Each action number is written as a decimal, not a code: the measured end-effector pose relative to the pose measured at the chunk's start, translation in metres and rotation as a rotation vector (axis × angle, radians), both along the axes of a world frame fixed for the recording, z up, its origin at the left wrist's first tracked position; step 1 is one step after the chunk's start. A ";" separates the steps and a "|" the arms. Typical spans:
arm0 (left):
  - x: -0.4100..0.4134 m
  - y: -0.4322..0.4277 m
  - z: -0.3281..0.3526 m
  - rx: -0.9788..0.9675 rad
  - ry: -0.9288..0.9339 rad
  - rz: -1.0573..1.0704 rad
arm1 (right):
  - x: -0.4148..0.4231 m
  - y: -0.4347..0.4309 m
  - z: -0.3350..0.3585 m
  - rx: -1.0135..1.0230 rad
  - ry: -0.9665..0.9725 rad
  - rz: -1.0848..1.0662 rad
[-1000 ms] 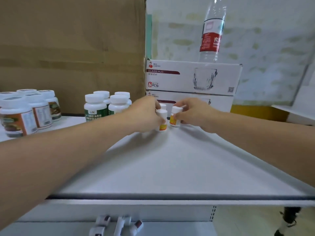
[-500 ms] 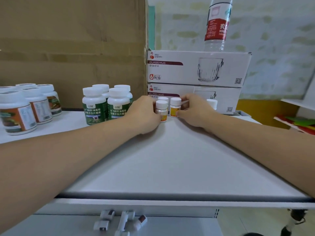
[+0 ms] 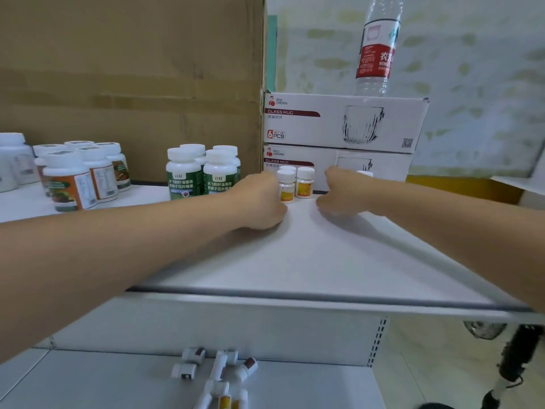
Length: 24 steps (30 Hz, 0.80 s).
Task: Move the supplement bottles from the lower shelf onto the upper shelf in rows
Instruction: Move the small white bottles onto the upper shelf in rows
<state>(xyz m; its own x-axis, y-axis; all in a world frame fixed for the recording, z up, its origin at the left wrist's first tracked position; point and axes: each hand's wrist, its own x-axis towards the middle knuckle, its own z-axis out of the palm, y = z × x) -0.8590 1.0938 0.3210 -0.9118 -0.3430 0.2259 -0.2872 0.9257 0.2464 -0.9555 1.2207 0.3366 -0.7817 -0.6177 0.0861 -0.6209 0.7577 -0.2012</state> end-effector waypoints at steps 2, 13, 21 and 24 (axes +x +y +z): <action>0.018 0.001 0.006 -0.067 -0.091 -0.013 | 0.019 0.014 0.010 0.094 0.007 0.029; 0.187 -0.034 0.026 -0.175 -0.059 -0.108 | 0.161 0.068 0.010 -0.018 -0.021 0.029; 0.307 -0.072 0.000 -0.141 0.076 -0.181 | 0.266 0.066 -0.027 -0.141 -0.003 -0.015; 0.332 -0.083 -0.027 -0.143 0.099 -0.218 | 0.291 0.059 -0.056 -0.148 -0.004 -0.033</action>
